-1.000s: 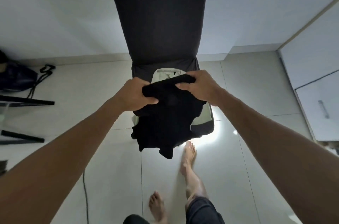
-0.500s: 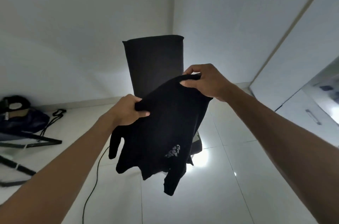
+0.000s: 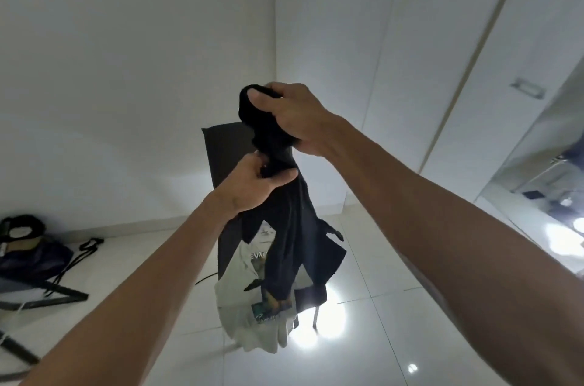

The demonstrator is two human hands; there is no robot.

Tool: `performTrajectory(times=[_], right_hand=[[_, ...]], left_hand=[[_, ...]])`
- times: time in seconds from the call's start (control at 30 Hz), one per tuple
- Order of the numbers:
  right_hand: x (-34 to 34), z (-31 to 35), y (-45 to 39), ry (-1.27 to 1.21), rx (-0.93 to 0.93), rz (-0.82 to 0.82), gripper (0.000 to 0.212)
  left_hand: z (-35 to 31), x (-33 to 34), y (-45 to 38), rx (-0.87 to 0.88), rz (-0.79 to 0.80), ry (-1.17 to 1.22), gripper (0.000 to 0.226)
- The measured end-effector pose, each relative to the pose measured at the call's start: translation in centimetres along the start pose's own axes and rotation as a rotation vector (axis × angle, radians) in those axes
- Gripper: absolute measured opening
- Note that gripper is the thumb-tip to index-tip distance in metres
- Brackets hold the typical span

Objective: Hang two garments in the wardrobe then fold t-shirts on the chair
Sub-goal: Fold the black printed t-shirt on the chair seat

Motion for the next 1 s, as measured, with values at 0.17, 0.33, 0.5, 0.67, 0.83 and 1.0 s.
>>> performTrajectory(times=[0.17,0.33,0.5,0.67,0.83,1.0], right_hand=[[-1.7,2.9,1.1,-0.241,-0.073,0.046,0.016],[-6.9,-3.0,1.8,0.068,0.024,-0.03,0.058],[-2.6,-11.6,3.9,0.394,0.205,0.241,0.085],[1.9,-14.9,3.7,0.519,0.247,0.233,0.037],[2.9,-10.7,2.9,0.065,0.22,0.069,0.034],[2.0,-6.3,0.7,-0.177,0.212,-0.163,0.027]], left_hand=[[-5.1,-1.7,-1.2,0.063,-0.261,0.356,0.014],[-9.5,-6.0,-1.8,0.079,-0.466,0.638,0.02],[-14.2,-7.7,-3.2,0.138,-0.366,0.828,0.039],[-15.1,-10.6,-4.8,0.194,-0.375,0.868,0.042],[-8.0,-11.6,-2.9,-0.083,-0.343,0.249,0.069],[-3.4,-8.9,1.1,-0.207,-0.137,0.084,0.079]])
Point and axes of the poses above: each hand's wrist, its own y-axis away from the middle knuckle, its own x-axis out of the palm, z = x × y, the point moved 6 cm from there along -y, towards the middle knuckle, and after that the axes turned 4 degrees about x, right-handed, at the moved point
